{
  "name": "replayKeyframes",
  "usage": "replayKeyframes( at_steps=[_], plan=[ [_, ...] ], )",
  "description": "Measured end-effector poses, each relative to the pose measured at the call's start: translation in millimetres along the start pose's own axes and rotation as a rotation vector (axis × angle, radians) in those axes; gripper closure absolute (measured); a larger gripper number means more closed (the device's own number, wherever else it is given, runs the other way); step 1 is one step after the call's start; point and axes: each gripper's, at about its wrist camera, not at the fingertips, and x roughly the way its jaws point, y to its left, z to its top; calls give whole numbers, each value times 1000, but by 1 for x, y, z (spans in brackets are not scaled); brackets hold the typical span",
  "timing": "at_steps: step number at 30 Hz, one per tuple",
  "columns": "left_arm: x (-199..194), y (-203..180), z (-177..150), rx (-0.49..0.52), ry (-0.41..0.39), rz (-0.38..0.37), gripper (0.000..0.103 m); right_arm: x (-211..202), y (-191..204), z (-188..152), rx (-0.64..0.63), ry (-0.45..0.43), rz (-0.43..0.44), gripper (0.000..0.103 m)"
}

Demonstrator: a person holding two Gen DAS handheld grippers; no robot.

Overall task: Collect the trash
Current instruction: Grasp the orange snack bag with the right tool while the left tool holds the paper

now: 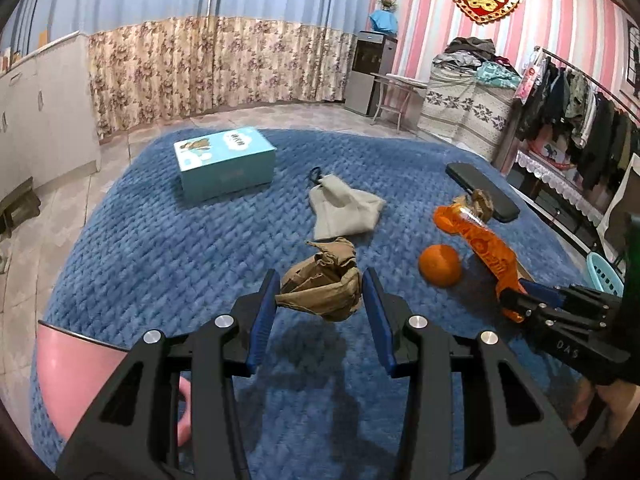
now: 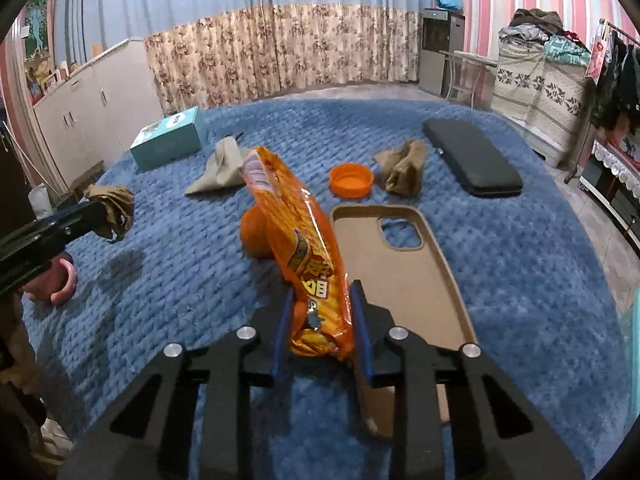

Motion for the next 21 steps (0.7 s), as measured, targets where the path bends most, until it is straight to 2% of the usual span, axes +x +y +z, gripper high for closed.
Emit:
replayKeyframes(
  at_steps=[6,10,15,21],
  plan=[
    [-5,-19,10,26,-22,-8,61,-22,-32,1,108,-45,64,76],
    [-6,-29,16,31,-33,-17,61,-17,-43,-2,121,1,73,75],
    [-6,-35,12,43,-20,-17,61,-6,-31,-6,89,22,72,67],
    [-3,-20,6,37,4,4,61,5,-11,-10,42,41,89,67]
  ],
)
